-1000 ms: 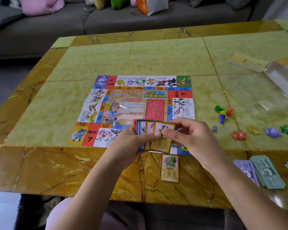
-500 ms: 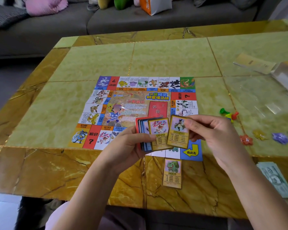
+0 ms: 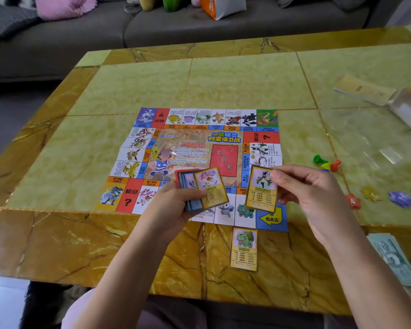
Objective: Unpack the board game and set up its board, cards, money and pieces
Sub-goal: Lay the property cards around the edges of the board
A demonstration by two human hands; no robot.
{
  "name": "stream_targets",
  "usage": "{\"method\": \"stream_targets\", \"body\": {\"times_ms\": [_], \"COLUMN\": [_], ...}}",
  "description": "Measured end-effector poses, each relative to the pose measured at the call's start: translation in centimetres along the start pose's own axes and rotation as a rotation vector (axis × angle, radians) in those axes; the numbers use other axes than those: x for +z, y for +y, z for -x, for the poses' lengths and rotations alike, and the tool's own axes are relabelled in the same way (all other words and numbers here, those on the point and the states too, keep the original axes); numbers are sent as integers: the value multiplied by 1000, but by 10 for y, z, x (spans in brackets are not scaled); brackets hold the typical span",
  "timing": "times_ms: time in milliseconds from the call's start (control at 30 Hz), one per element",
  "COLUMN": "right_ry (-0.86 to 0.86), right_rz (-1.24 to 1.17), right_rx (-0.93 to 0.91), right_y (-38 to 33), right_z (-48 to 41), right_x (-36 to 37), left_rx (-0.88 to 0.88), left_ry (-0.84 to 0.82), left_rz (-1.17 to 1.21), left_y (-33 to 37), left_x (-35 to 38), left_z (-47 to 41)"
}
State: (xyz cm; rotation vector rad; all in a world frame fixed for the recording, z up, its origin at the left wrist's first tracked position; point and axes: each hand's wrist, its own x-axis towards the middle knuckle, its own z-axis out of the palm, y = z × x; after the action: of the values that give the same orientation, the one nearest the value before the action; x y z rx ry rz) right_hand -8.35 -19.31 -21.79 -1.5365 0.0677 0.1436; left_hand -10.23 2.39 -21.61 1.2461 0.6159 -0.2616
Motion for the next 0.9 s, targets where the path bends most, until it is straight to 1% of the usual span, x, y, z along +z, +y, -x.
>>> {"method": "stream_targets", "body": {"times_ms": [100,233,400,533,700,900], "right_ry": [45,66,61,50,49,81], "right_rz": [-3,3,29,39,34,31], "right_rx": [-5,15,38,48,32,-4], "right_y": [-1,1,3,4,2,1], "right_z": [-2,-5,-6,-7,-12,-23], "right_x": [-4,-8,-6,-3,4,10], "left_rx": [95,165,175,201,203,191], "left_ry": [71,67,67,72,32,26], "left_rz": [16,-11,-65,-51,-59,-71], "left_y": [11,21,24,34,37,33], "left_x": [-16,-25,-30,-47,-52,-51], "left_z": [-5,-2,-4,-5,-5,-8]}}
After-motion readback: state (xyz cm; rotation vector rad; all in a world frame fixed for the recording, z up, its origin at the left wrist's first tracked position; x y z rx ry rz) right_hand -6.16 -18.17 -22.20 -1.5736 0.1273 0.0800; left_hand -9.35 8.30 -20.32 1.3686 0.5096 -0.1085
